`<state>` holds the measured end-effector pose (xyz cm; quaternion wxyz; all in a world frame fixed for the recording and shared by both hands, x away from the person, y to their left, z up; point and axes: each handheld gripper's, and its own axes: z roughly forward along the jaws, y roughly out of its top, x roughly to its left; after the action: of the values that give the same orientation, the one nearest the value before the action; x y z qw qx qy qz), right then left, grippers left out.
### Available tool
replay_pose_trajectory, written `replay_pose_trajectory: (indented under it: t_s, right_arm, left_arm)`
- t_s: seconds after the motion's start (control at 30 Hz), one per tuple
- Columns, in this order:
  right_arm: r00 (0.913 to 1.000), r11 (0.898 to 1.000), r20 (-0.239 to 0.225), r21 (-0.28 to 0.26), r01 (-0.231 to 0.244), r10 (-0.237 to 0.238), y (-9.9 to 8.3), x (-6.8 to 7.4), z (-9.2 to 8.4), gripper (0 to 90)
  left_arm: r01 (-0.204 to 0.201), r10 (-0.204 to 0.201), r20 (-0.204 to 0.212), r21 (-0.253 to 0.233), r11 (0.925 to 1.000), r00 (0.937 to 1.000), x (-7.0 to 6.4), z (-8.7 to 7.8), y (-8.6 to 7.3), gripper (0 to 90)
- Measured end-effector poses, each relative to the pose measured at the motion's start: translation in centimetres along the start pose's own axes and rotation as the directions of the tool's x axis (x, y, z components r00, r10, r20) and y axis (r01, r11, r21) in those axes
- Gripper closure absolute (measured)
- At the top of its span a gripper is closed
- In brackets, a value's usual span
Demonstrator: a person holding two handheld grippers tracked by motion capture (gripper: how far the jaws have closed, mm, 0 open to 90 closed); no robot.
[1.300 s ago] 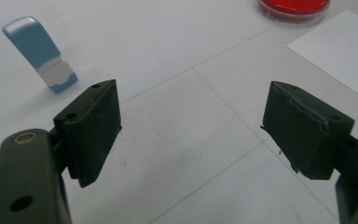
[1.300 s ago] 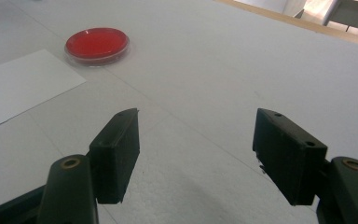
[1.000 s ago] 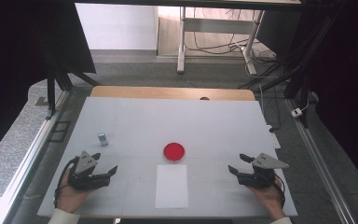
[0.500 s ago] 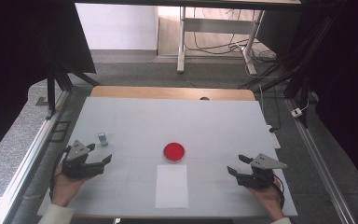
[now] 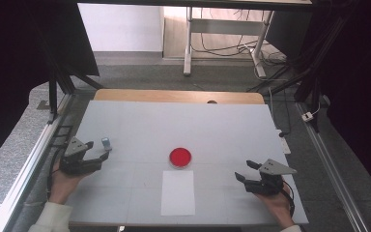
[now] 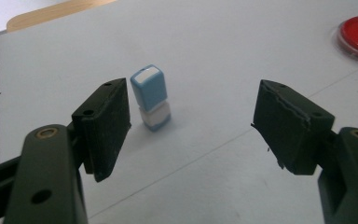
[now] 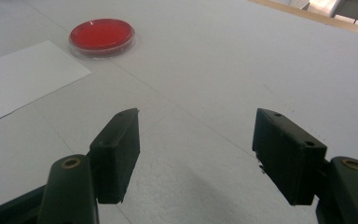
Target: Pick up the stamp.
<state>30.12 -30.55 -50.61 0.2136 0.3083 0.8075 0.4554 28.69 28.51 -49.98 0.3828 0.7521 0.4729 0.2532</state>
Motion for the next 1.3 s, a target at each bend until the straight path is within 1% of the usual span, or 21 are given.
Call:
replay_pose_trajectory:
  t_s: [0.1, 0.27, 0.37, 0.53, 0.67, 0.73, 0.93, 1.17, 1.2, 1.23, 1.3]
  right_arm:
    - [1.0, 1.0, 0.0, 0.001, 0.001, -0.001, 0.0, 0.0, 0.1, 31.4]
    - [1.0, 1.0, 0.003, 0.006, 0.005, -0.005, 0.0, 0.1, 0.1, 31.4]
    - [1.0, 1.0, 0.002, 0.007, 0.005, -0.005, 0.0, 0.1, 0.1, 31.4]
    - [1.0, 1.0, -0.003, 0.009, 0.005, -0.005, 0.0, 0.0, 0.2, 31.4]
    - [1.0, 1.0, 0.001, 0.011, 0.007, -0.007, 0.0, 0.1, 0.1, 31.4]
    - [1.0, 1.0, 0.001, 0.011, 0.007, -0.007, 0.0, 0.0, 0.1, 31.4]
    - [1.0, 1.0, -0.005, 0.01, 0.006, -0.006, -0.1, 0.1, 0.2, 31.3]
    - [1.0, 1.0, -0.002, 0.018, 0.007, -0.007, -0.1, 0.1, 0.2, 31.4]
    - [1.0, 1.0, -0.003, 0.013, 0.005, -0.005, -0.1, 0.1, 0.3, 31.4]
    - [1.0, 1.0, -0.003, 0.014, 0.006, -0.006, -0.1, 0.1, 0.3, 31.4]
    - [1.0, 1.0, 0.001, 0.018, 0.007, -0.007, -0.1, 0.1, 0.2, 31.3]
  left_arm:
    - [-0.018, 0.018, -0.014, 0.009, 0.9998, 0.9997, 0.4, 0.6, 0.1, 28.7]
    - [-0.017, 0.018, -0.022, 0.011, 0.9998, 0.9996, 1.1, 1.3, 0.3, 30.6]
    - [-0.02, 0.021, -0.015, 0.012, 0.9997, 0.9997, 1.5, 1.9, 0.5, 31.2]
    - [-0.024, 0.024, -0.013, 0.019, 0.9995, 0.9996, 1.8, 2.5, 0.6, 31.7]
    - [-0.019, 0.02, -0.015, 0.027, 0.9995, 0.9997, 2.1, 2.9, 0.6, 32.3]
    - [-0.01, 0.011, -0.014, 0.031, 0.9995, 0.9998, 2.4, 3.2, 0.5, 33.0]
    - [-0.006, 0.006, -0.009, 0.031, 0.9995, 0.9999, 2.7, 3.7, 0.4, 35.5]
    - [-0.013, 0.013, -0.005, 0.038, 0.9992, 0.9999, 3.2, 4.2, 0.6, 36.9]
    - [-0.017, 0.016, 0.002, 0.035, 0.9992, 0.9999, 3.2, 4.3, 0.6, 37.1]
    - [-0.033, 0.032, 0.008, 0.038, 0.9987, 0.9994, 3.2, 4.4, 0.7, 37.2]
    - [-0.036, 0.036, 0.007, 0.043, 0.9984, 0.9993, 3.3, 4.5, 0.7, 37.4]
